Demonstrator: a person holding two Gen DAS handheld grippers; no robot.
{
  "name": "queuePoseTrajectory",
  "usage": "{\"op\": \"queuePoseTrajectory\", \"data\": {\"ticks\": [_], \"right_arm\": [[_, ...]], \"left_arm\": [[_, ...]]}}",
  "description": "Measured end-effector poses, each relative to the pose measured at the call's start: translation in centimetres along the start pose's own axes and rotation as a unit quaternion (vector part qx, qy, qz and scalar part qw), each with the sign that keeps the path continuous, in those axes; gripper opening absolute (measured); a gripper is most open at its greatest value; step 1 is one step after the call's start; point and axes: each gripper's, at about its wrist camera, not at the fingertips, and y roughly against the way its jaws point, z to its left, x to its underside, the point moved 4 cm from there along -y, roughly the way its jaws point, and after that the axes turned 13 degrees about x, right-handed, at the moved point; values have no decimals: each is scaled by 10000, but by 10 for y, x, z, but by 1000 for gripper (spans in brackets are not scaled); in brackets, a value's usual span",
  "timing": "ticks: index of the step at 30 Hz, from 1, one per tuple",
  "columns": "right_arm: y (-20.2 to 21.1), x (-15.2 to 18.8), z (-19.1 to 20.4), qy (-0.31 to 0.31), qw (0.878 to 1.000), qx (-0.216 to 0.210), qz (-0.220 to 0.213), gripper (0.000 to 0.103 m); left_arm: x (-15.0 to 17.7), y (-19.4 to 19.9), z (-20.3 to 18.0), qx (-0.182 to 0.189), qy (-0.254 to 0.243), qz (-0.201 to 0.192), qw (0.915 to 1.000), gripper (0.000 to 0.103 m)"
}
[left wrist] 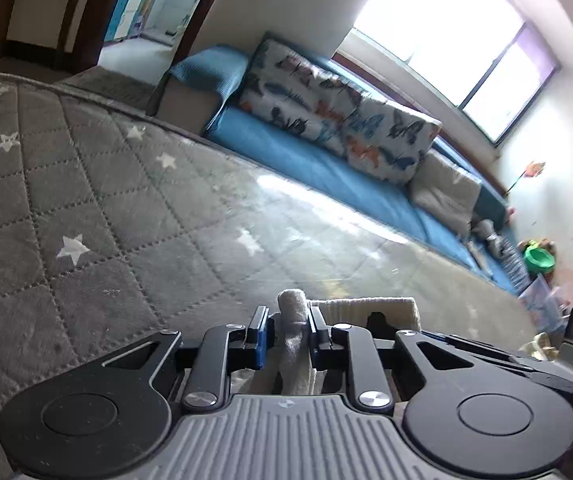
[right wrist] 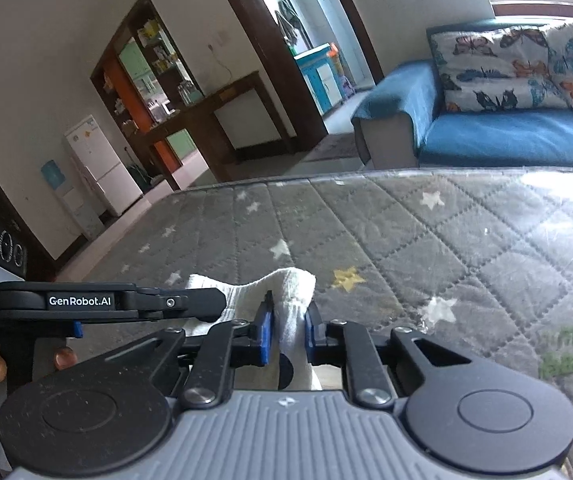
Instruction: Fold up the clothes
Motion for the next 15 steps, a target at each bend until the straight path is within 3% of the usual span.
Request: {"op": "queuePoseTrajectory", "data": {"ticks": [8, 15], "right_arm": [[54, 4, 20, 200, 9994, -80, -286, 15], [117, 27, 53, 604, 9964, -211, -560, 15]], "left_arm": [[6, 45, -23, 540, -34, -231, 9983, 21], [30, 99, -50, 815, -290, -287, 9958, 21]]}}
